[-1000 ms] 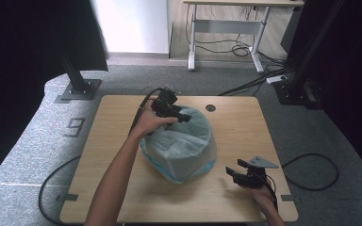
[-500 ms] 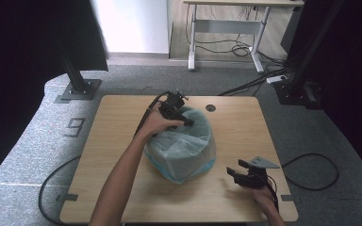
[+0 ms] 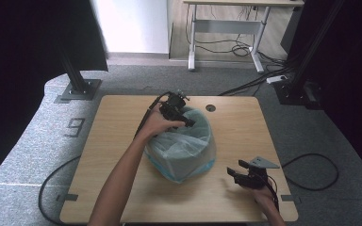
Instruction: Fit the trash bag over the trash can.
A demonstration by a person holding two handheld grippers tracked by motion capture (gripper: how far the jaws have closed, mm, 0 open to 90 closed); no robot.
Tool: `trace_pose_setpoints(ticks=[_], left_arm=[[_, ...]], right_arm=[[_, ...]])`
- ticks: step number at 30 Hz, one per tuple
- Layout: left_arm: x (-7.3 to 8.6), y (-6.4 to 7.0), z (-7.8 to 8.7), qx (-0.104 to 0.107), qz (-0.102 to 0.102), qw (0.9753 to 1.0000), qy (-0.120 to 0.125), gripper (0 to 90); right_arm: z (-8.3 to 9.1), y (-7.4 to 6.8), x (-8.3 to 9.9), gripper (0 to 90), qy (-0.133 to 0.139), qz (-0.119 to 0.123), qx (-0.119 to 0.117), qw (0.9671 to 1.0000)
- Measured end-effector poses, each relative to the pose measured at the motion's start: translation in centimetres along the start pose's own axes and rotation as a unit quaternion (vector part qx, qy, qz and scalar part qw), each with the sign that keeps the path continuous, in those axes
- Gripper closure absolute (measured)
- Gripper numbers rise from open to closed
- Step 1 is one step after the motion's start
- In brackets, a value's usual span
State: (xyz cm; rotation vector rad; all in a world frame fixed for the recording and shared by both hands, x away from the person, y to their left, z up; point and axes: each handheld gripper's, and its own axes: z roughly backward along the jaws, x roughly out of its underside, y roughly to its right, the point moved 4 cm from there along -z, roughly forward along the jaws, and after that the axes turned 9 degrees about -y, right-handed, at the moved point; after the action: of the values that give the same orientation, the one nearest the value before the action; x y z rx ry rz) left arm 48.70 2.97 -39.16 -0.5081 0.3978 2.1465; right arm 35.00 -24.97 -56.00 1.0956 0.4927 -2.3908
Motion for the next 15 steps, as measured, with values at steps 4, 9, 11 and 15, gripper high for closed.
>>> trace_pose_setpoints(ticks=[4,9,11,15], left_arm=[[0.6,0.5,1.9,0.008,0.000,0.9994,0.033,32.6],[2.1,1.3,4.0,0.017,-0.005,0.9984,0.053,32.2],[2.9,1.6,4.6,0.017,-0.008,0.9981,0.058,31.7],[4.3,2.2,5.3,0.023,-0.008,0.9979,0.060,29.8]], right_arm=[[0.0,0.0,0.0,31.2,0.000,0.000,0.000,1.0000],[0.0,-0.1,0.0,31.2,0.000,0.001,0.001,1.0000],[0.0,-0.1,0.0,31.2,0.000,0.001,0.001,1.0000],[-0.1,-0.2,0.1,31.2,-0.004,0.001,0.000,1.0000]])
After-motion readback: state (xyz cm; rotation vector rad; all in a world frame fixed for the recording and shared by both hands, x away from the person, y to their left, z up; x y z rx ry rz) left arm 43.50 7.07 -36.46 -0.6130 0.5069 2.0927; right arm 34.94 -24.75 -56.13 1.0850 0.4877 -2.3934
